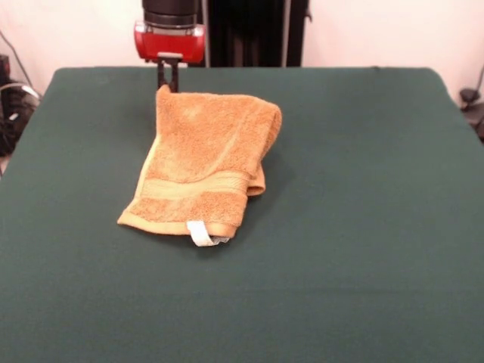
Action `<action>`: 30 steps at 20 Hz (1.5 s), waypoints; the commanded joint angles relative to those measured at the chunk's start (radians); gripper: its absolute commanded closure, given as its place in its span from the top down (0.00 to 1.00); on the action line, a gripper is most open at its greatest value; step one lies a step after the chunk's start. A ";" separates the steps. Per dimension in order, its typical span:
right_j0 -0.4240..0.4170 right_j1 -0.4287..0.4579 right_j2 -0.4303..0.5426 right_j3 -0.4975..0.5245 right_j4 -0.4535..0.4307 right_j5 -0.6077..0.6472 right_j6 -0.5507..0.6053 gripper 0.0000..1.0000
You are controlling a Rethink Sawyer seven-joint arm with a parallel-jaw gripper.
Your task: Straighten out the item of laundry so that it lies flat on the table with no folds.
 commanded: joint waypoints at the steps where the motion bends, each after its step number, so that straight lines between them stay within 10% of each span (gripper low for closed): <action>1: 0.028 -0.125 0.077 0.041 -0.012 0.192 0.050 0.00; 13: -0.118 -0.323 0.150 0.076 -0.082 0.382 -0.120 0.00; 30: -0.087 0.007 0.073 -0.048 -0.340 0.026 0.092 0.00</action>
